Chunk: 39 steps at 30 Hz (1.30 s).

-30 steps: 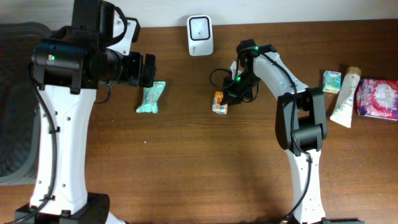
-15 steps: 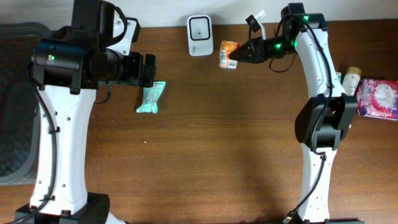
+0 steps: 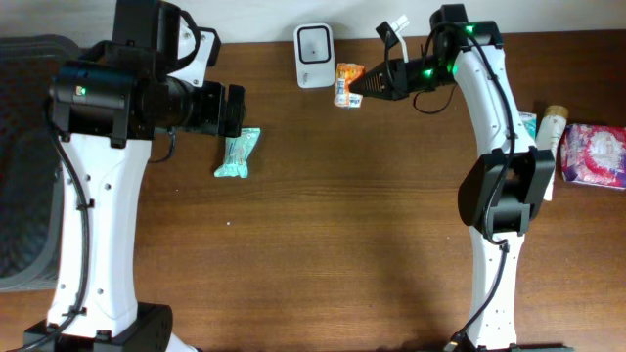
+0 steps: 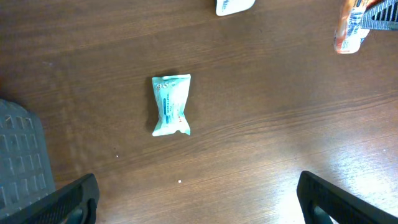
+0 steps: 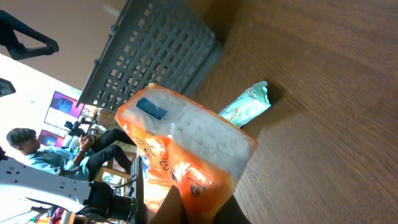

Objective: Scan the item barcode
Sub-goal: 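Hold the orange pack in front of the scanner, then place the orange pack with the scanned items at the right edge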

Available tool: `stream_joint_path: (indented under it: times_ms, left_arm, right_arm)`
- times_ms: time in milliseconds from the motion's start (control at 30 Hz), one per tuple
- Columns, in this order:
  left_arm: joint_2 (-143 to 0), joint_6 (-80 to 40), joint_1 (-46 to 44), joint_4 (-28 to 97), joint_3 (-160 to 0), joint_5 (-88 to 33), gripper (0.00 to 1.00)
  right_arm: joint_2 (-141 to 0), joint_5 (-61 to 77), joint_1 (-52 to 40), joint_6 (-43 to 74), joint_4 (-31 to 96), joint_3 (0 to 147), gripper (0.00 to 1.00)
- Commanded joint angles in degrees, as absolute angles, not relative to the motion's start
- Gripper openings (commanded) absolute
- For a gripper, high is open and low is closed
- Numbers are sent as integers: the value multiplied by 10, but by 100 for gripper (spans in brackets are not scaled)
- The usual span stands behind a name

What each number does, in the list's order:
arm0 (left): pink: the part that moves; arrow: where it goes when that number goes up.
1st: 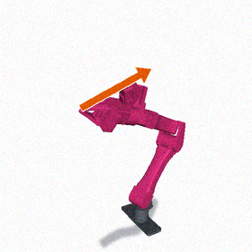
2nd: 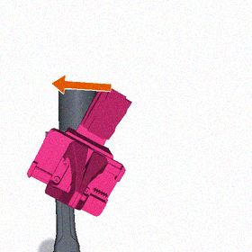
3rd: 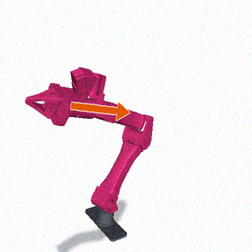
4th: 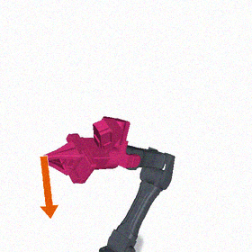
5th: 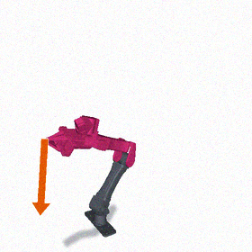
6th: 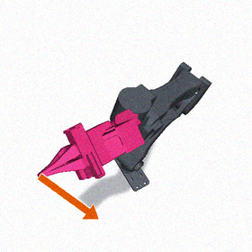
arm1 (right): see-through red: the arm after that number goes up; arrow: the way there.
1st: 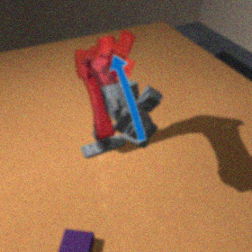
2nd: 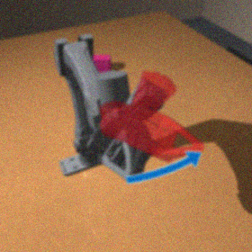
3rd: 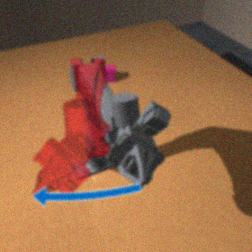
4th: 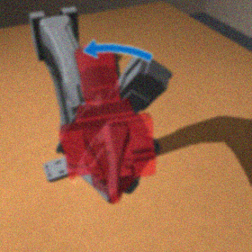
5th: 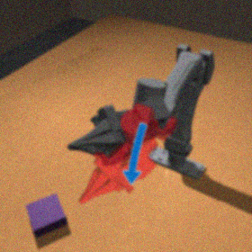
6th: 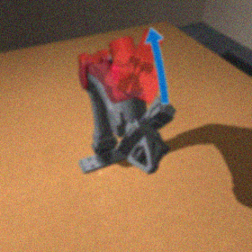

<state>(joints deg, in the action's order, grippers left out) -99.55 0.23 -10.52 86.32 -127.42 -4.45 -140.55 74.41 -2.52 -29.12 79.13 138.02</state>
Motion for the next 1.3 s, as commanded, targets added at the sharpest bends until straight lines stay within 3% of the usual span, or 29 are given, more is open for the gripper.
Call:
stream_joint_path:
  times_ms: [0, 33, 100, 167, 200, 300, 433, 600, 700, 767, 800, 900, 1000, 1133, 1233, 1267]
  left_arm:
    - [-990, 7, -107, 862, -1278, -47, 99]
    - [-990, 7, -107, 862, -1278, -47, 99]
    - [-990, 7, -107, 862, -1278, -47, 99]
    - [-990, 7, -107, 862, -1278, -47, 99]
    - [-990, 7, -107, 862, -1278, -47, 99]
    - [-990, 7, -107, 862, -1278, -47, 99]
    - [-990, 7, -107, 862, -1278, -47, 99]
    - [-990, 7, -107, 862, -1278, -47, 99]
    - [-990, 7, -107, 862, -1278, -47, 99]
    - [-990, 7, -107, 862, -1278, -47, 99]
    - [-990, 7, -107, 862, -1278, -47, 99]
    - [-990, 7, -107, 862, -1278, -47, 99]
    - [-990, 7, -107, 862, -1278, -47, 99]
    - [-990, 7, -107, 862, -1278, -47, 99]
    - [-990, 7, -107, 862, -1278, -47, 99]
    - [-990, 7, -107, 862, -1278, -47, 99]
  right_arm:
    - [-1401, 604, -39, -178, 742, 1392, 4]
    - [-1401, 497, -51, -79, 696, 1392, 4]
    - [-1400, 244, -88, -3, 615, 1398, 4]
    - [-1401, -19, -135, -1, 522, 1398, 4]
    - [-1403, -182, -172, -79, 438, 1398, 4]
    - [-1427, -202, -219, -301, 286, 1398, 4]
    - [-1475, -171, -230, -450, 209, 1398, 4]
    - [-1486, -154, -229, -480, 192, 1398, 4]
    - [-1461, -220, -213, -350, 185, 1398, 4]
    - [-1419, -313, -181, -160, 193, 1398, 4]
    - [-1384, -359, -143, -29, 253, 1398, 4]
    - [-1362, -345, -40, 100, 453, 1398, 4]
    - [-1374, -234, 59, 115, 616, 1398, 4]
    - [-1374, -224, 150, 115, 695, 1378, 4]
    - [-1374, -164, 185, 115, 699, 1327, 23]
    - [-1374, -168, 185, 115, 702, 1317, 42]
